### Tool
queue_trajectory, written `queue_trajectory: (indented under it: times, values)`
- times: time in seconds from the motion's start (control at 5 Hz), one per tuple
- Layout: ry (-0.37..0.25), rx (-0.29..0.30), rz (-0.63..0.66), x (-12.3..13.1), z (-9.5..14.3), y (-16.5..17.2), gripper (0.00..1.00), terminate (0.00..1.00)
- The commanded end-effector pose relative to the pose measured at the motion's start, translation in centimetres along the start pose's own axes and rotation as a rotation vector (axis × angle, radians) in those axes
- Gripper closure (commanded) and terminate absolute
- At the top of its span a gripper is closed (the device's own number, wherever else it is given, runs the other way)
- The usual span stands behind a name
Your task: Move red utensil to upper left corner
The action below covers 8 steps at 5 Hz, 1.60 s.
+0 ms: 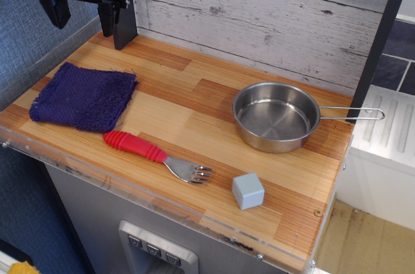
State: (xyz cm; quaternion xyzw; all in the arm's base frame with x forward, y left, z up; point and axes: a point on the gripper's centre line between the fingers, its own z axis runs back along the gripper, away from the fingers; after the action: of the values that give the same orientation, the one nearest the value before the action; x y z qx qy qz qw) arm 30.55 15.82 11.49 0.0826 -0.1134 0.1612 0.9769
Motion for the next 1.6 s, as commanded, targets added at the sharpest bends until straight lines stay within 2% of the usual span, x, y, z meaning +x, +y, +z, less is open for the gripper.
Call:
queue_trajectory:
  times: [0.0,0.2,0.4,0.6,0.8,1.0,1.2,1.4]
  values:
    - [0.0,0.0,0.0,0.0,0.0,0.0,0.0,0.0]
    - [0.015,-0.019,0.212,-1.8,0.2,-1.0,0.0,0.0]
    - [0.048,0.011,0.45,-3.4,0.9,-2.3,0.0,0.0]
    - [0.064,-0.026,0.714,-5.7,1.2,-4.1,0.0,0.0]
    - [0.147,-0.033,0.892,-7.2,-0.2,-7.8,0.0,0.0]
    - [0.177,-0.042,0.972,-7.9,-1.1,-10.1,0.0,0.0]
    - [0.178,-0.001,1.043,-8.0,-1.9,-11.2,0.0,0.0]
    - [0.168,0.047,1.049,-8.0,-2.7,-11.2,0.0,0.0]
